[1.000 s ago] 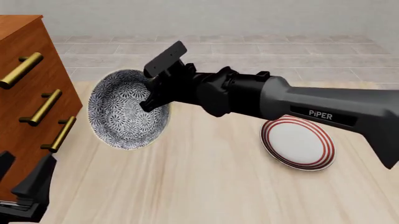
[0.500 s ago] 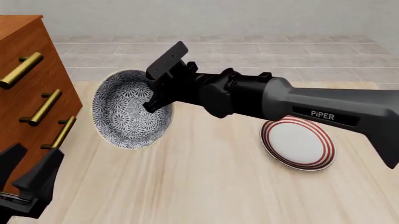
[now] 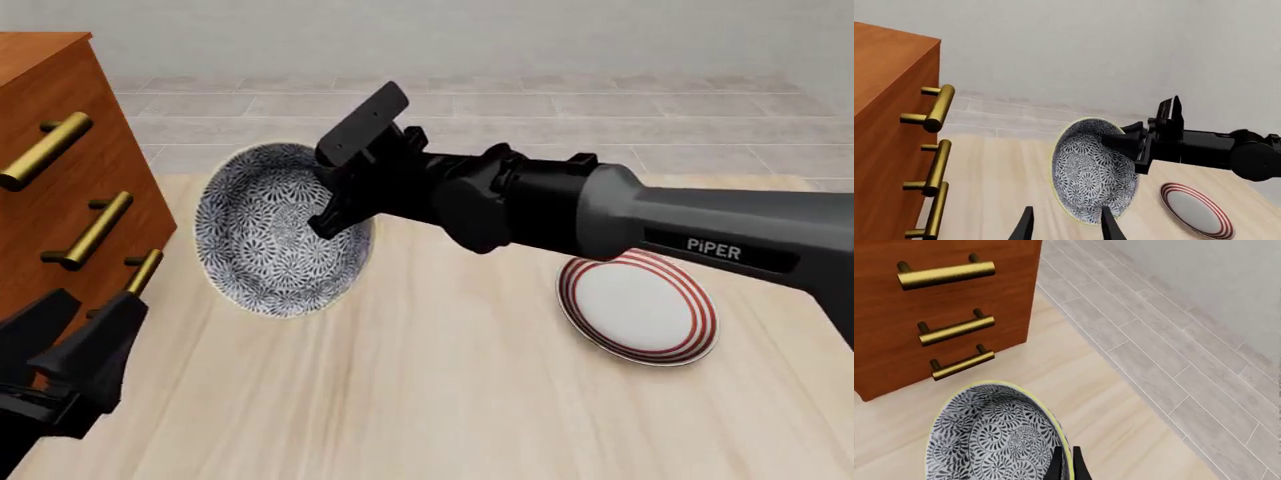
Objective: Put the bowl on top of the cabinet.
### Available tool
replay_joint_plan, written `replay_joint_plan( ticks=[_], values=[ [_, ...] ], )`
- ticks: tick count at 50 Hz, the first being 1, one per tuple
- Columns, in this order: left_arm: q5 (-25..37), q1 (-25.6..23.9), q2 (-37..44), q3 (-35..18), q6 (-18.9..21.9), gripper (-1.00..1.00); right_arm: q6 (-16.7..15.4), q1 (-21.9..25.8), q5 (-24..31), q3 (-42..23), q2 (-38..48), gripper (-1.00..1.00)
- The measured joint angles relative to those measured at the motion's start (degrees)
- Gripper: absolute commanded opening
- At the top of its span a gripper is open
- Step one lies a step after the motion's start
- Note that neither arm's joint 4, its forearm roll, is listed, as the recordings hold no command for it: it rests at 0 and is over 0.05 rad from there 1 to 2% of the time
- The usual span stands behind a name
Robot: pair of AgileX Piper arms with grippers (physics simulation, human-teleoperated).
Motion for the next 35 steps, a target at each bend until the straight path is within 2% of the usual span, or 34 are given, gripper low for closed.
replay_joint_plan(
  ticks=[23,35],
  values=[
    [-11.97,0.67,15.02,-1.3,-1.45,1.0,0.34,0.09,-0.73,2.15,-3.2,-1.0],
    [-16.15,-0.4,20.62,-2.76,-2.05,1.0,0.53,0.32,-1.02,2.86,-4.19,-1.0]
  ],
)
